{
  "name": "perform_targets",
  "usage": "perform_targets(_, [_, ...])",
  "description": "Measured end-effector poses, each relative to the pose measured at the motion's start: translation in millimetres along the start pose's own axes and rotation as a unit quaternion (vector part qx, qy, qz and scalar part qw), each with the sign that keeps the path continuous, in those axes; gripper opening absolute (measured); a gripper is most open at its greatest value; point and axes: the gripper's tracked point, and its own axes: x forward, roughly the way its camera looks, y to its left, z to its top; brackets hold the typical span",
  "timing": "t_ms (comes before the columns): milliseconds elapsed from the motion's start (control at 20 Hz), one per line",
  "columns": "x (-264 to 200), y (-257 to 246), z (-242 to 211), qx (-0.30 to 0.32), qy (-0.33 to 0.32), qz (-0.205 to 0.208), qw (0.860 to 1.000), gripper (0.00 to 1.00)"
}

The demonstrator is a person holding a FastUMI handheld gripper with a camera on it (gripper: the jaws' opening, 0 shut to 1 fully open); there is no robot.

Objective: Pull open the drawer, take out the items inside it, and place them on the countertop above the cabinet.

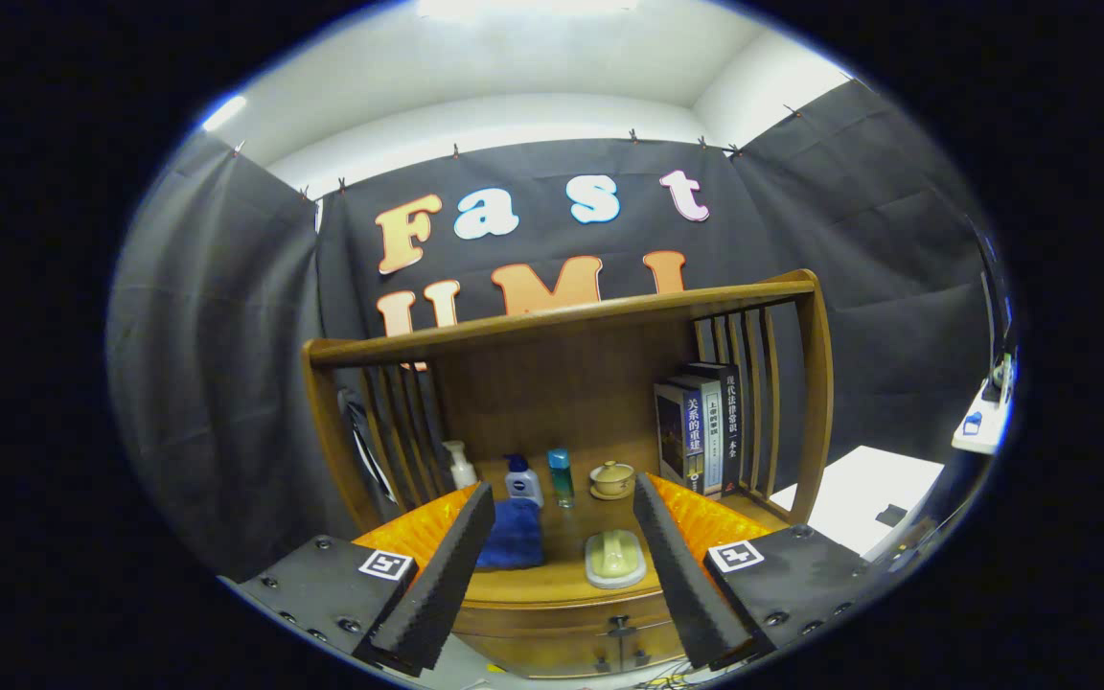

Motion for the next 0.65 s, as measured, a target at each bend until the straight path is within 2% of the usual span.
perform_targets(100, [-13,9,-5,-0.014,-0.008,0.010,1.000,0.96])
perform_targets(300, [-26,17,-1,-0.031,-0.028,0.003,0.999,0.96])
perform_targets(650, [-35,9,-6,-0.030,-0.019,-0.002,0.999,0.96])
